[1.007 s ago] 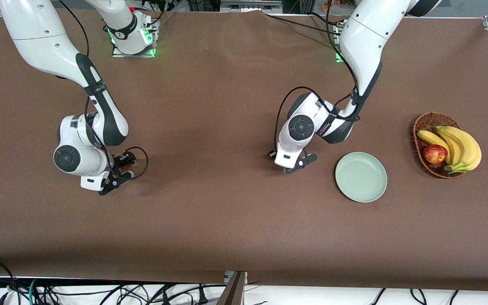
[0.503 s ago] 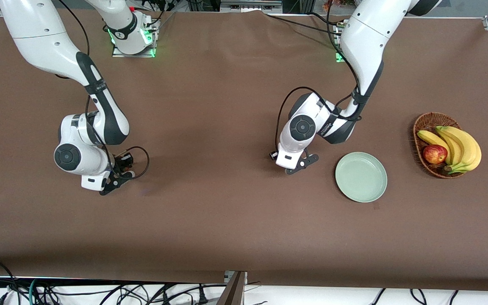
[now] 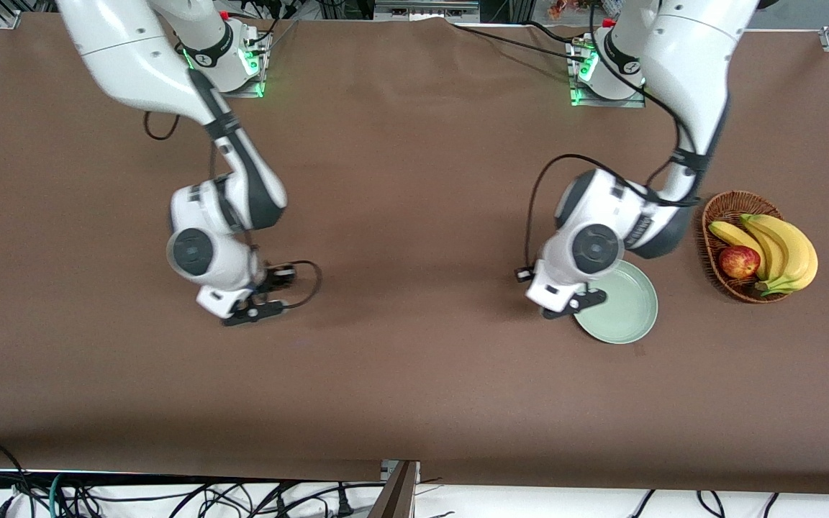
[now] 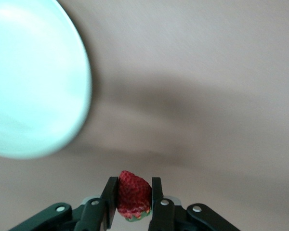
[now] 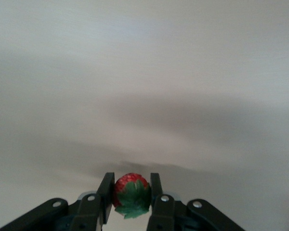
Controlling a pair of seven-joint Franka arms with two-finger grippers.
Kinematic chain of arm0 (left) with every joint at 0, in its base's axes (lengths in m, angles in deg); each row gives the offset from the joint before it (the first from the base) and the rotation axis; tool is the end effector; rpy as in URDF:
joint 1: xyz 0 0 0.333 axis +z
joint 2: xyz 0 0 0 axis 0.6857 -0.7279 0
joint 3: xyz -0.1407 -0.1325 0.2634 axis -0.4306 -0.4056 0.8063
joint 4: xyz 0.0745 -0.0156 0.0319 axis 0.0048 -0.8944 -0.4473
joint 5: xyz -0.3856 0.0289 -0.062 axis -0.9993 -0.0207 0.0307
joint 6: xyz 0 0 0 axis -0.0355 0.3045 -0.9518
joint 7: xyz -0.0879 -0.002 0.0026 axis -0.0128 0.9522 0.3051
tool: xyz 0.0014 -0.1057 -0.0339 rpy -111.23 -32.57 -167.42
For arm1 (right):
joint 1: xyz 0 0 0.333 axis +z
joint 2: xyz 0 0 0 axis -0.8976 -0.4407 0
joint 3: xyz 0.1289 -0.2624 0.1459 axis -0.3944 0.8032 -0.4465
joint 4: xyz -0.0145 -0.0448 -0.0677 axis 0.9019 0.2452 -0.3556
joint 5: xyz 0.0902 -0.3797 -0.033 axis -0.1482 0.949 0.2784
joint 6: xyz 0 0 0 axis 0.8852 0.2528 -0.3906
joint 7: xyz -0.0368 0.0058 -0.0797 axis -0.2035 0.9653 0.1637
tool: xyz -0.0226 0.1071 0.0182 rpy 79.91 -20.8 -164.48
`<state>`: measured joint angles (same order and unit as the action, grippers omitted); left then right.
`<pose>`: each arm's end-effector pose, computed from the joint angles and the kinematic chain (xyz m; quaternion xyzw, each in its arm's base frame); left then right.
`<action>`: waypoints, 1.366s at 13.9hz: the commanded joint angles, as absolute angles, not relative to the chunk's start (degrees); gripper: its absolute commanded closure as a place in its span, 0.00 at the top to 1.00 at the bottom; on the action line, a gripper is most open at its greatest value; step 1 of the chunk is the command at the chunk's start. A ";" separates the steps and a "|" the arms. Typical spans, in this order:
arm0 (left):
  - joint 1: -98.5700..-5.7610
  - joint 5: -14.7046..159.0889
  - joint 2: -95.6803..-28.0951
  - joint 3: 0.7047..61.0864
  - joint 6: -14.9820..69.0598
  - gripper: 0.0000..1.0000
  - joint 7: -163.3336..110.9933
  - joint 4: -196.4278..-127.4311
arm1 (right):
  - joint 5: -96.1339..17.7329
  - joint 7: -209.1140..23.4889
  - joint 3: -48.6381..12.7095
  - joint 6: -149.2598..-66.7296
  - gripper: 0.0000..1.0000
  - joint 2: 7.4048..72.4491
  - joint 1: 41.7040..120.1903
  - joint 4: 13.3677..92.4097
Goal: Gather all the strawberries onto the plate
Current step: 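Place the strawberry on the plate while the right gripper sets another mid-table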
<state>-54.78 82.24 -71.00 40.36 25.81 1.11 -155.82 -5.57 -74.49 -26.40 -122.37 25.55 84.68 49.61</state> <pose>0.6311 -0.2196 0.2592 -0.9864 -0.1205 0.1105 0.0149 0.6244 0.2732 0.2210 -0.9965 -0.0676 0.0422 0.0256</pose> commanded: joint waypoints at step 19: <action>-45.48 87.16 -71.51 39.20 25.28 1.00 -32.97 -156.09 | -4.99 -25.17 -24.91 -137.16 1.00 4.58 108.34 19.70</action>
